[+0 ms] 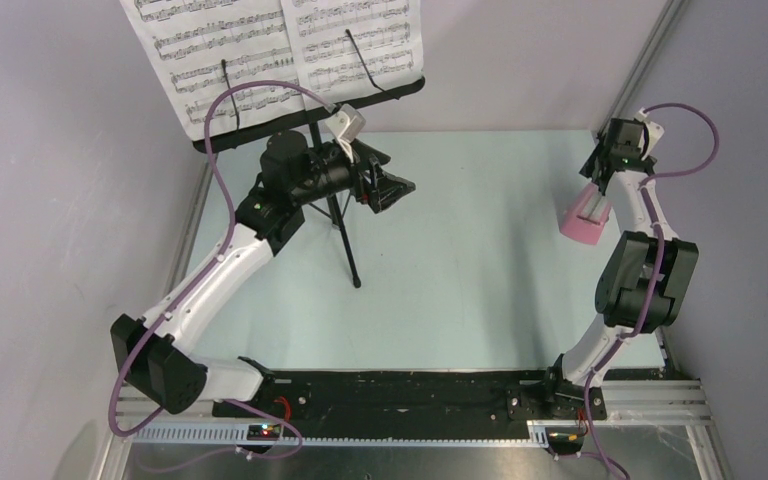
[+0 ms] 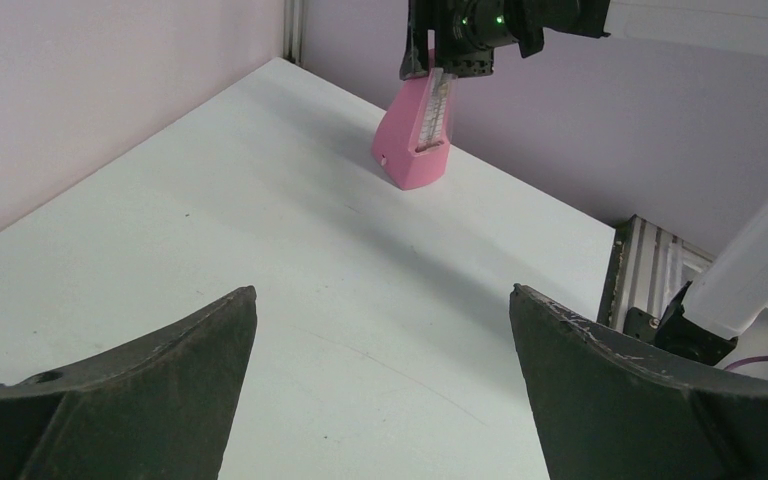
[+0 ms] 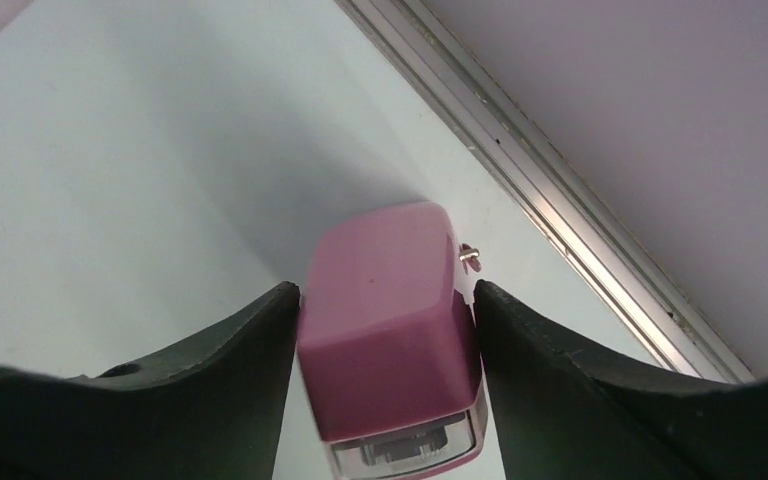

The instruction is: Set up the instrument practice props

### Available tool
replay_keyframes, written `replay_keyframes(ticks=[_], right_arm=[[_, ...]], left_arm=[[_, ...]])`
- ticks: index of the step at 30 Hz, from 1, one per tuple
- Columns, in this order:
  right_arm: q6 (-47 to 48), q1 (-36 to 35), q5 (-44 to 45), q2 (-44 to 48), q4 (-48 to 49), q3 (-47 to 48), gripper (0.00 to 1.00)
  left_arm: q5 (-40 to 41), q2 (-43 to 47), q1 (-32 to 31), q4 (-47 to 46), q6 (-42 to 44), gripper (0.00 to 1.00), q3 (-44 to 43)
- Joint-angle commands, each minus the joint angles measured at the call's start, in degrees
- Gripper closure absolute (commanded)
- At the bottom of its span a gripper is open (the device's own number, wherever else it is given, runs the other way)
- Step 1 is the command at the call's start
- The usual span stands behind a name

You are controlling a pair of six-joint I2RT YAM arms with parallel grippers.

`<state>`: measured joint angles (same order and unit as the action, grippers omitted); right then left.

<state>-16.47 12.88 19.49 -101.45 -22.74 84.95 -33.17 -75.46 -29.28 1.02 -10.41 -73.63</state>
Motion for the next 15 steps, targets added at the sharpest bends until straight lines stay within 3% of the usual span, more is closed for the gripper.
replay_keyframes(ticks=[1,5,9,13,15], right_arm=[[1.39,-0.34,0.81,2.83,5.87,-4.62,0.34],[2.8,-0.61,1.06,4.07,7.72,-7.2,0.43],[3.53,-0.7,-1.45,5.52,8.64,-7.91,0.7],[5.12,-1.53,-8.31,9.06,9.35,-7.95,0.86],[6.32,-1.84,-13.91,10.81,9.04,-7.87,0.9]], left_arm=[[0.58,-0.09,0.61,0.4,1.43,0.0,-2.82],[0.99,0.12,0.7,0.79,1.47,0.0,-2.5],[1.58,0.7,0.67,0.97,1.41,0.0,-1.83],[1.65,1.51,0.67,1.13,0.9,0.0,-0.97],[1.33,1.73,0.63,1.16,0.4,0.0,-0.46]])
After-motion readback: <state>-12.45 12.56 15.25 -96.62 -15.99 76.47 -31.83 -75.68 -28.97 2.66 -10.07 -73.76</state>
